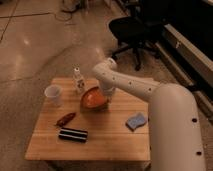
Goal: Drag the ceramic bowl in a circle
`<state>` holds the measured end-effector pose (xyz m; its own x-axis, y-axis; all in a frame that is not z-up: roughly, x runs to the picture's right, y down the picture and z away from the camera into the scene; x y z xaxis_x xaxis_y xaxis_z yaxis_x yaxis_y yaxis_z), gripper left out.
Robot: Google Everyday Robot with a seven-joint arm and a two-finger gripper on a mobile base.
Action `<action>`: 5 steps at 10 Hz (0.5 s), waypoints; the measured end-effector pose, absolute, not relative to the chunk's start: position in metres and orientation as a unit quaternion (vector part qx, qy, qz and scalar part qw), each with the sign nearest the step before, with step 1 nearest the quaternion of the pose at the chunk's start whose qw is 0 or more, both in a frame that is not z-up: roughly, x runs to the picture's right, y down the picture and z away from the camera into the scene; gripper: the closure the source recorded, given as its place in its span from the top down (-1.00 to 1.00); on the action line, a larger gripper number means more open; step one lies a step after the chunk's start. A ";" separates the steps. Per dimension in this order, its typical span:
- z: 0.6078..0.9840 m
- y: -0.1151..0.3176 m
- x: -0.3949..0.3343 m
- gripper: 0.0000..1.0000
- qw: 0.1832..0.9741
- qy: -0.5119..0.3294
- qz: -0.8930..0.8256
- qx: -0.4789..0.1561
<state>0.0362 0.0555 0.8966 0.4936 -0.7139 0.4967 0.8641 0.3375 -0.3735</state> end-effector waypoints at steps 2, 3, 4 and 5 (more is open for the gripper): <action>0.903 0.051 0.056 -0.71 0.819 -0.109 -0.469 -0.312; 0.905 0.048 0.067 -0.53 0.825 -0.104 -0.459 -0.314; 0.907 0.045 0.079 -0.32 0.832 -0.098 -0.446 -0.316; 0.907 0.044 0.088 -0.11 0.837 -0.098 -0.434 -0.318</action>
<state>0.0884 0.0438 0.9073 0.6035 -0.6654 0.4394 0.7894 0.4206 -0.4472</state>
